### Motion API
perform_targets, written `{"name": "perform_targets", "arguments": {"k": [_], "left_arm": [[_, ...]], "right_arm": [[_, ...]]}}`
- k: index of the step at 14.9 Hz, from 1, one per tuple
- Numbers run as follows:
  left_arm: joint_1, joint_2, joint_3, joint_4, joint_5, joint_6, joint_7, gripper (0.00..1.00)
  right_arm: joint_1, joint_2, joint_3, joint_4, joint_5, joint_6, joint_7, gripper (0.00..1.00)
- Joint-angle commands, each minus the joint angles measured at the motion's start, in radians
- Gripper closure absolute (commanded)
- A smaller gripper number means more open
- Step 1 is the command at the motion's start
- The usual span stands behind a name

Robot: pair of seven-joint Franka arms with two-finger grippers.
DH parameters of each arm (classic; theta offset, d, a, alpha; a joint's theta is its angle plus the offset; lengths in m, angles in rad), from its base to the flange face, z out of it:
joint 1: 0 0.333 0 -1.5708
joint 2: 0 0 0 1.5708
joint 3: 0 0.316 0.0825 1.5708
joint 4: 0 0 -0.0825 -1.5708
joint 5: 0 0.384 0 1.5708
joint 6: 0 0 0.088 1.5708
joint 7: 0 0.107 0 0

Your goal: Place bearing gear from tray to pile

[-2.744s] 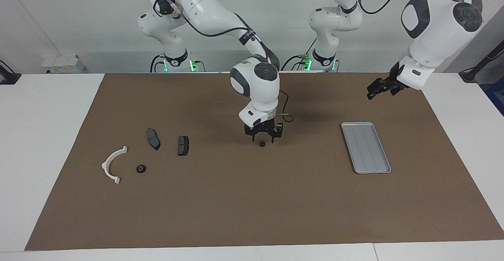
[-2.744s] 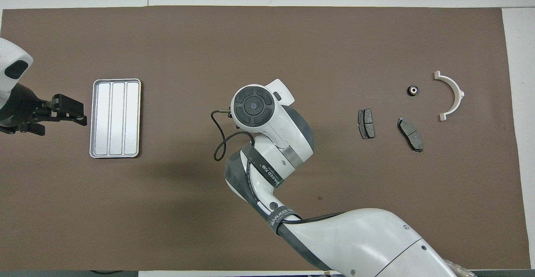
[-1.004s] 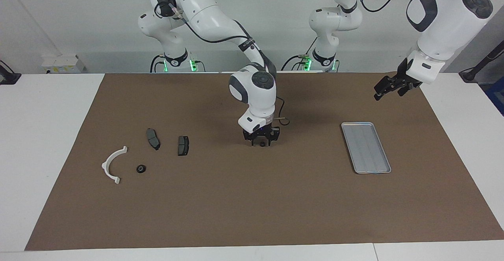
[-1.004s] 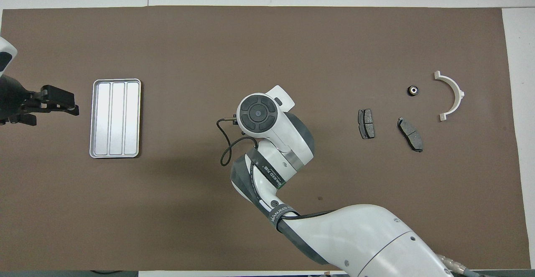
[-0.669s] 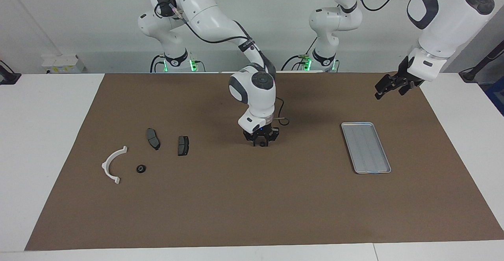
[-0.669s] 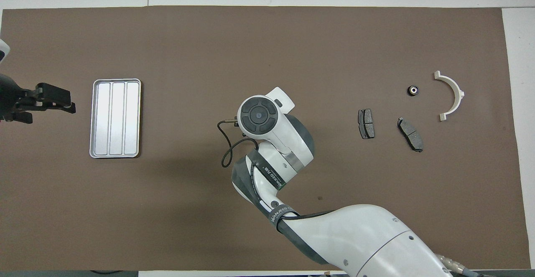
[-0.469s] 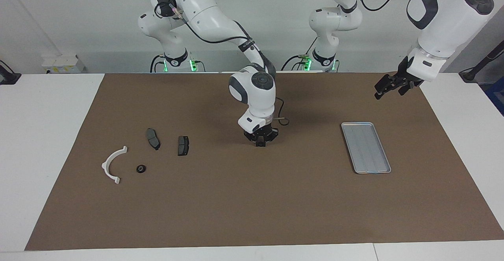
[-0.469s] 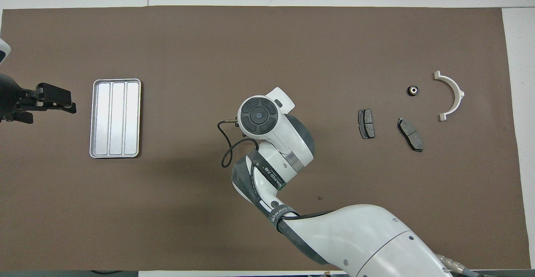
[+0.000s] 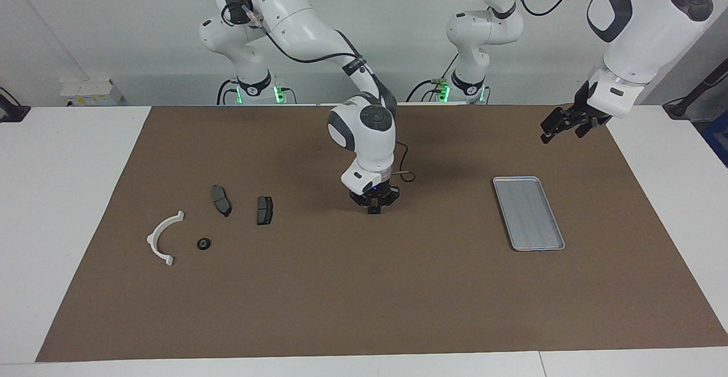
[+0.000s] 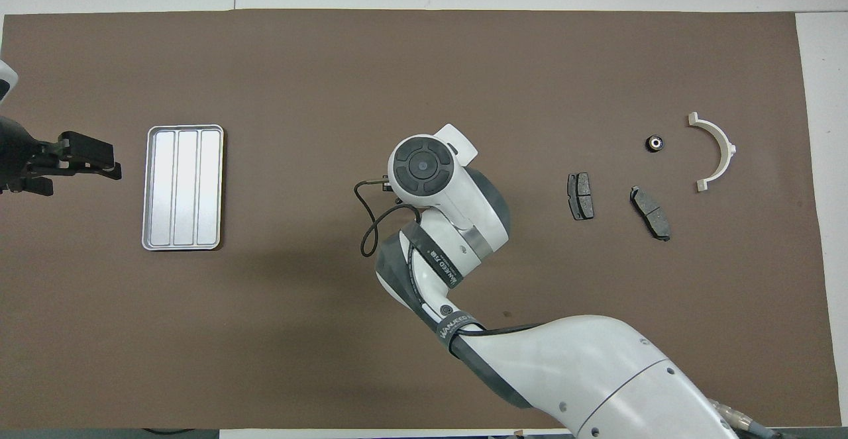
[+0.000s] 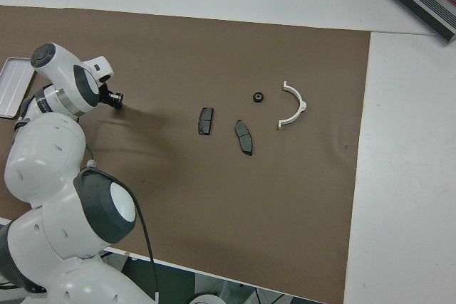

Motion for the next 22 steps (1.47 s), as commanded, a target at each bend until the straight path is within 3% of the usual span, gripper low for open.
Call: {"name": "perform_targets", "arguments": {"k": [1,7,11,22], "left_arm": [[0.007,-0.015,-0.008,-0.011,0.013,0.008,0.011,0.0],[0.004,-0.015,-0.008,-0.011,0.013,0.009,0.009,0.0],[0.003,-0.015,-0.008,-0.011,0.013,0.009,0.009,0.0],[0.001,-0.017,-0.008,-0.013,0.012,0.009,0.008,0.0]], "right_arm": [[-0.089,-0.028,0.012,0.072,0.031,-0.102,-0.134,1.0],[-0.339,-0.098,0.012,0.054,0.118,-0.176,-0.594,1.0],[-0.481,-0.101,0.012,0.012,0.12,-0.163,-0.854,1.0],[-0.571,-0.129,0.012,-0.156,0.12,-0.01,-0.986,1.0]]}}
